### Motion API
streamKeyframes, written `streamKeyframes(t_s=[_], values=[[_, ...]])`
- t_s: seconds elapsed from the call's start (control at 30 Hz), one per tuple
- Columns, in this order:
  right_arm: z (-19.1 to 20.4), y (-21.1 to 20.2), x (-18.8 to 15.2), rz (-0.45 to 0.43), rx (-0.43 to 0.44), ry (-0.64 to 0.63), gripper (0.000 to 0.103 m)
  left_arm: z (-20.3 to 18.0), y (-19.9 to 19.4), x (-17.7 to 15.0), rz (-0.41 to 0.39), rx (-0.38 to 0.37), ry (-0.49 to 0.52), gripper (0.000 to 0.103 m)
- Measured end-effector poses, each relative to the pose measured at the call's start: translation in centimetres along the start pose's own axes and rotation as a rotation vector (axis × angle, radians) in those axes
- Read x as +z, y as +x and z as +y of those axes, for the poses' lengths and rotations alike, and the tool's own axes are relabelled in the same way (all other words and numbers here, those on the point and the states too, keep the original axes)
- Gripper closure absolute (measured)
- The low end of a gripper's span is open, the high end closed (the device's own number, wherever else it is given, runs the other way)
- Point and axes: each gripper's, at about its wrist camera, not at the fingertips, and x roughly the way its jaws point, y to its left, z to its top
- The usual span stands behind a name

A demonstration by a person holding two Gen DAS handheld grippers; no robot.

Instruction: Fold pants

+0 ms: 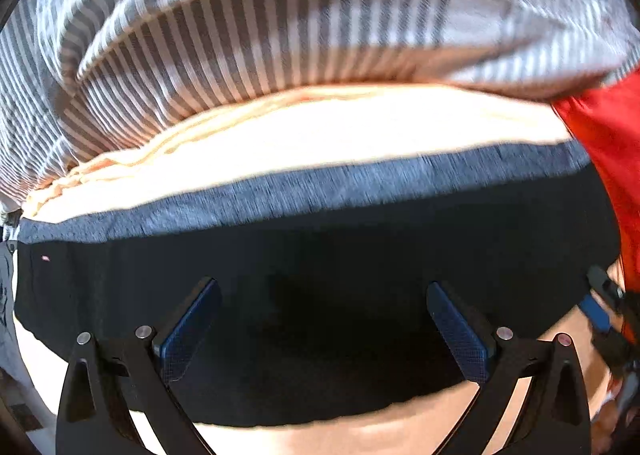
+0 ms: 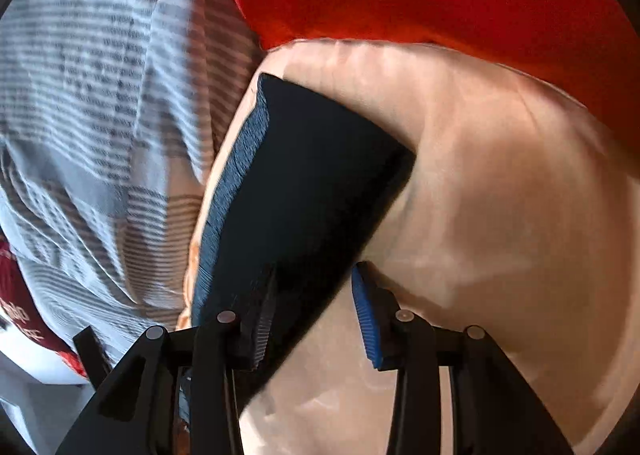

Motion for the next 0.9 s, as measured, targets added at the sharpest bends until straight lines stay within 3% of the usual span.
streamKeyframes(t_s=[0.17,0.27,0.37,0.43,0.57,0.63,0.7,0.8,0.9], values=[[1.0,1.0,1.1,0.002,0.107,-0.014,0.056,0.3,1.0,3.1,-0.048,0.049,-0.072,0.000],[1.5,1.6,1.4,0.019,0.100,-0.059,0.056,0.1,2.6,4.1,-0.060,0.067,-0.083,0.000],[0.8,2.8,1.8,0.045,0.116,-0.040,0.057,-0.5,5.5,4.0,-0.022,0.104,-0.048,0.000],[0.9,3.3,2.1,0.041,0.127,-0.035,0.059,0.0,5.4,4.0,-0.053,0.081,-0.080,0.000],[1.7,4.2,2.6,0.064,0.116,-0.019,0.059,0.3,4.0,3.9,-0.003,0.081,-0.070,0.000],[1.6,4.3,2.7,0.084,0.102,0.012,0.065,0.2,3.0,3.0,-0.008,0.078,-0.042,0.000],[1.4,4.3,2.8,0.100,0.100,0.043,0.080,0.2,1.7,1.4,-0.017,0.082,-0.009,0.000],[1.9,3.9,2.8,0.106,0.126,0.044,0.087,1.2,0.7,-0.5,-0.029,0.112,-0.012,0.000],[3.8,3.2,2.5,0.106,0.151,-0.014,0.088,2.2,1.4,-0.7,-0.012,0.090,-0.066,0.000]])
